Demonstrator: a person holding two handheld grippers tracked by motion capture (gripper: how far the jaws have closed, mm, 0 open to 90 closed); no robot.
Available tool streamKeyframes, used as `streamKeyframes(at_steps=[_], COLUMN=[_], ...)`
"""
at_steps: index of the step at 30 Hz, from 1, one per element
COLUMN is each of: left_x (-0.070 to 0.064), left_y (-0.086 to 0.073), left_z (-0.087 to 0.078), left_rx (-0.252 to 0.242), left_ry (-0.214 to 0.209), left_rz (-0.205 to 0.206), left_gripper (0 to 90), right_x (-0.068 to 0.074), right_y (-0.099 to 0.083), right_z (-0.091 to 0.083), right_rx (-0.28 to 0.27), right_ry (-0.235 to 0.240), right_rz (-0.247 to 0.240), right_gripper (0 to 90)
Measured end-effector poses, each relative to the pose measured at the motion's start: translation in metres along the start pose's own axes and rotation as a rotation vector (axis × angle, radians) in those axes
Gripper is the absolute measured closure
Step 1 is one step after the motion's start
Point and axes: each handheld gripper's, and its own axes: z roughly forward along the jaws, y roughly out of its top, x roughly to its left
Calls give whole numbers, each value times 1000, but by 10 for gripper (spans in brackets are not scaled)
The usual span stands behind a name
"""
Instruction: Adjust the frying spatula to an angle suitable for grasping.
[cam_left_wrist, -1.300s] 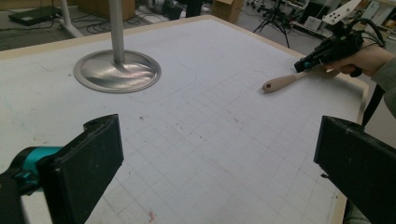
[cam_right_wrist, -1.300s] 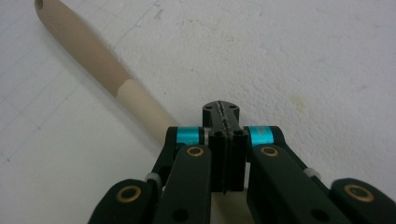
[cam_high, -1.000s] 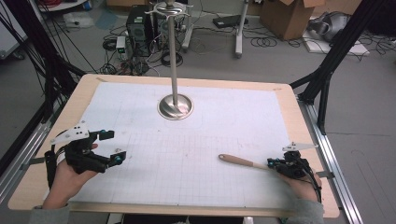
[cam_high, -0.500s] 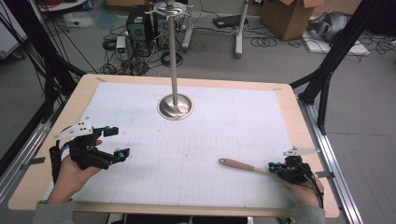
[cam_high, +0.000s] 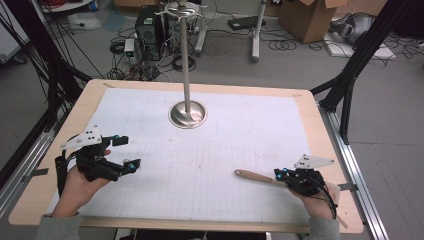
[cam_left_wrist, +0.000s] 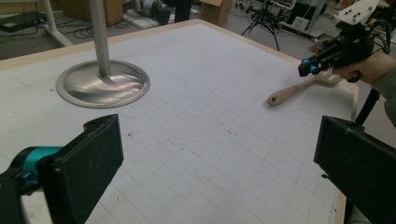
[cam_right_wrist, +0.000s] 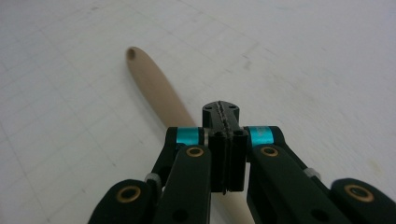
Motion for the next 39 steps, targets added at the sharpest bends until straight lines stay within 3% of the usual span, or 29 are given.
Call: streamKeyframes(at_steps=[6, 9, 20, 30, 39], left_x=[0, 0, 0, 2, 2], left_y=[-2, -3, -5, -8, -10], left_z=[-4, -6, -9, -14, -15], left_rx=[-1, 0, 1, -4, -1], left_ry=[10, 14, 28, 36, 44], left_rz=[-8, -8, -13, -23, -27], left_gripper=[18, 18, 18, 18, 18], right_x=[18, 23, 27, 35, 41], right_y=[12, 15, 18, 20, 26], right_z=[15, 24, 40, 55, 66], right_rx=[-10, 2, 22, 75, 84], right_ry=[85, 108, 131, 154, 121], right_rz=[-118, -142, -119, -151, -168], right_gripper=[900, 900, 900, 900, 900])
